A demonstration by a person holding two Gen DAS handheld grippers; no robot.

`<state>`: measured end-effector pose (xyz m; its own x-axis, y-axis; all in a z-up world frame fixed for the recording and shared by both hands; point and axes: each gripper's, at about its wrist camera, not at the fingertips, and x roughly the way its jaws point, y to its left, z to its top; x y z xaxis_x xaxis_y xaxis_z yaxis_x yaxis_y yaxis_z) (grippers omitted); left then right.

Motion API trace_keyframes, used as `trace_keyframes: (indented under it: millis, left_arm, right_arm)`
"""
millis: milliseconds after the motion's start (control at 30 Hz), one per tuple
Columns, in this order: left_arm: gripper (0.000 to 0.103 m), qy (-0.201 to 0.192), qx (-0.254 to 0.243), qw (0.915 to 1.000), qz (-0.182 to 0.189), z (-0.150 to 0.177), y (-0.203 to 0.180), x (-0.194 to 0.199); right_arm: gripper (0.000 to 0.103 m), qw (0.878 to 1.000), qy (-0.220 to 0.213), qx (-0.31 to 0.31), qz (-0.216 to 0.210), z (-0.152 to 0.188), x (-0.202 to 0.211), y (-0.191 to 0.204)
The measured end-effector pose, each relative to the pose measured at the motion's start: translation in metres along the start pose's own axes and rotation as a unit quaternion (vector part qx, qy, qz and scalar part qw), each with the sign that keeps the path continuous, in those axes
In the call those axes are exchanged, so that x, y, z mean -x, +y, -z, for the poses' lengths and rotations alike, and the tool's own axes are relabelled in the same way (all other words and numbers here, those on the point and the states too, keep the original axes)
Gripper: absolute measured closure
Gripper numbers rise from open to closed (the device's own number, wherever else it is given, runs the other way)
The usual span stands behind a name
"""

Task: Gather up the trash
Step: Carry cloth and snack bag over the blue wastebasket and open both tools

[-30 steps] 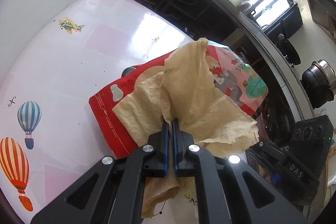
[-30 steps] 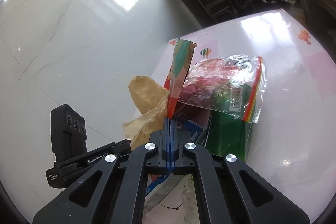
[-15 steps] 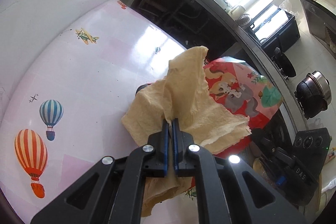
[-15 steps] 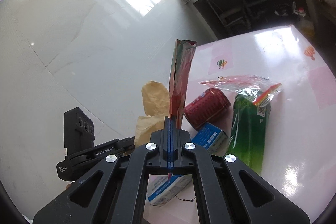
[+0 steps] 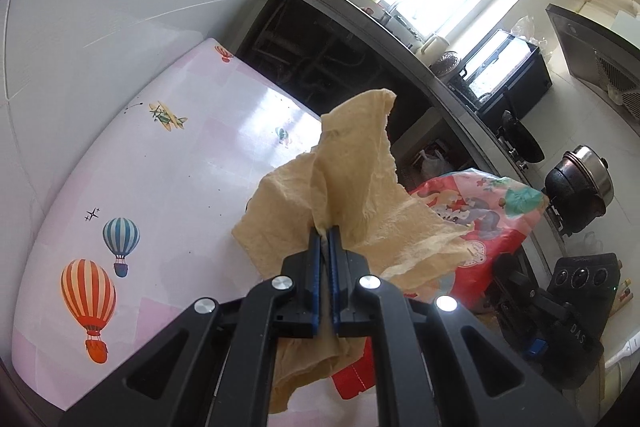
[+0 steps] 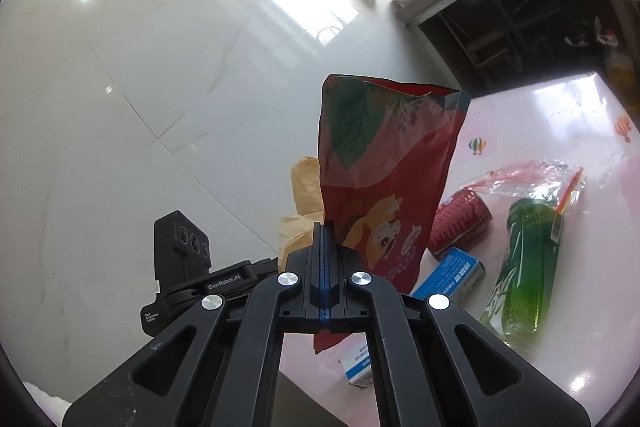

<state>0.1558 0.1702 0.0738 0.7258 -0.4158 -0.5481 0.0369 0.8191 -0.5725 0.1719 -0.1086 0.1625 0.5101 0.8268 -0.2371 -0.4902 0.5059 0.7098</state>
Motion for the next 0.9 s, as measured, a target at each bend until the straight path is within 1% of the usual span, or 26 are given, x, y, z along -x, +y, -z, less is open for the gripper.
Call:
trace_keyframes:
  millis: [133,267,467,567,733,800,900]
  left_arm:
    - [0.100,-0.001,-0.008,0.9999,0.010,-0.001,-0.015,0.005]
    - [0.100,0.004,-0.023,0.9994,0.025,0.000,-0.035,0.005]
    - [0.100,0.022,-0.059,0.9966,0.053,0.006,-0.080,-0.009]
    - [0.100,0.038,-0.074,0.9943,0.066,0.010,-0.102,-0.021]
    - [0.100,0.080,-0.103,0.9876,0.089,0.027,-0.147,-0.054]
    - [0.100,0.095,-0.112,0.9844,0.097,0.034,-0.168,-0.069]
    - [0.100,0.124,-0.127,0.9775,0.114,0.048,-0.199,-0.098]
  right_arm:
    - [0.103,1.000,-0.025,0.010,-0.011,-0.005,0.025,0.011]
    - [0.103,0.998,-0.057,0.014,-0.022,-0.011,0.057,0.013]
    - [0.103,0.994,-0.110,0.011,-0.005,-0.014,0.120,0.002]
    - [0.103,0.990,-0.137,0.006,0.021,-0.012,0.154,-0.008]
    - [0.103,0.980,-0.180,-0.008,0.081,0.000,0.216,-0.032]
    - [0.103,0.974,-0.198,-0.017,0.111,0.005,0.241,-0.043]
    - [0.103,0.963,-0.217,-0.035,0.154,0.016,0.274,-0.062]
